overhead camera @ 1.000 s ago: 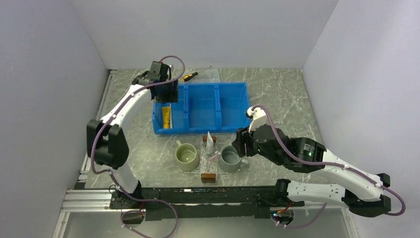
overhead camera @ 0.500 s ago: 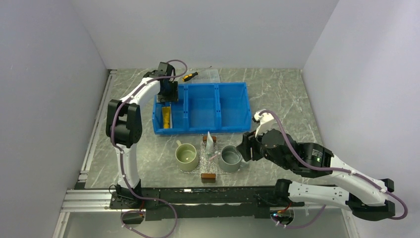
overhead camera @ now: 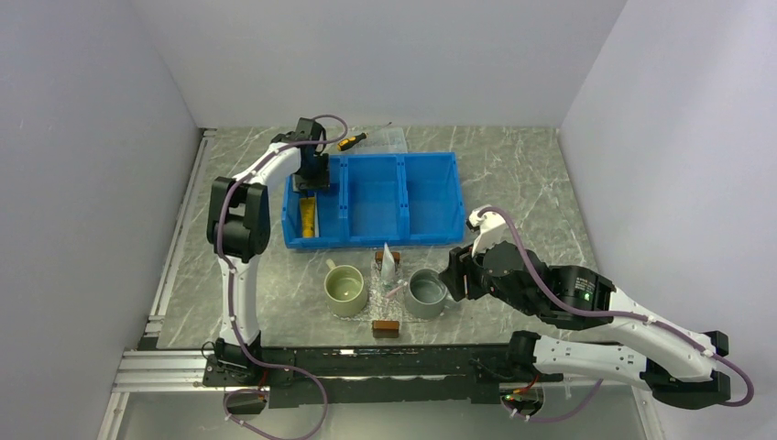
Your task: Prepare toiletry sets of a toothbrush and toothpaste on the tray
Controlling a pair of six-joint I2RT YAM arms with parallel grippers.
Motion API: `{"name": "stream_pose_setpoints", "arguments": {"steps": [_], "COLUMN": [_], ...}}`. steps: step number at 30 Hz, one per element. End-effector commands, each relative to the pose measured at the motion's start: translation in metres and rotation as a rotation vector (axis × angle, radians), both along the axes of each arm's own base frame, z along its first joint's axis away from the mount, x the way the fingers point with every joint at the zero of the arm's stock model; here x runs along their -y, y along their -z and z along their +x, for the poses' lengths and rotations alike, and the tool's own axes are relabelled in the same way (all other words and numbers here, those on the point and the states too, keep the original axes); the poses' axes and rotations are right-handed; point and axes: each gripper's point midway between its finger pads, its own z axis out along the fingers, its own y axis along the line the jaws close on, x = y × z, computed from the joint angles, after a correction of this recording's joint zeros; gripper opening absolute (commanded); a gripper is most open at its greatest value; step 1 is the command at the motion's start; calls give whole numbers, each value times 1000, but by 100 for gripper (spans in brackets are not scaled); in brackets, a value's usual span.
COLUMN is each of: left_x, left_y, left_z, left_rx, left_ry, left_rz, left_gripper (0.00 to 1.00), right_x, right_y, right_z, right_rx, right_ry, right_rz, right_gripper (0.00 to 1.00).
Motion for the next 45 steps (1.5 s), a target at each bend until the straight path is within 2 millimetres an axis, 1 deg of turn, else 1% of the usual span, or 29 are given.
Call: {"name": "stream_pose_setpoints", "arguments": {"steps": [1,3,9,12,20,23,26,33,39,42,45], "left_x": [3,4,6,7,5,6,7,19,31,33,33], "left_y": [-2,2,11,13,-5,-4,1,11,4,2,3], "left_z": [13,13,13,12,13,10,4,-11,-18,-19,-21], "left_rx": [20,14,-5,-6,80,82,63,33,61,74,68], "left_ry": [8,16,28,34,39,37,45,98,135,146,147], "left_rz": [-23,-29,-34,-36,-45,-55,-60,-70,-70,-62,-58], "left_gripper": [56,52,50,50,51,50,48,39,40,40,40], "right_x": [1,1,0,-1,-2,-3,-3,-2,1,2,1], "right_y": [-4,-4,0,0,1,2,1,1,-3,-2,-2], "right_z": [0,0,-1,0,0,0,-1,-4,-7,-8,-9], "right_rx": [12,9,1,-1,1,-1,-3,-14,-16,-22,-24], "right_ry": [0,1,2,4,2,-1,-2,-4,-7,-8,-11], "right_rz": [16,17,18,16,18,16,18,37,65,66,66], "right_gripper": [56,56,56,56,56,56,56,56,56,56,56]}}
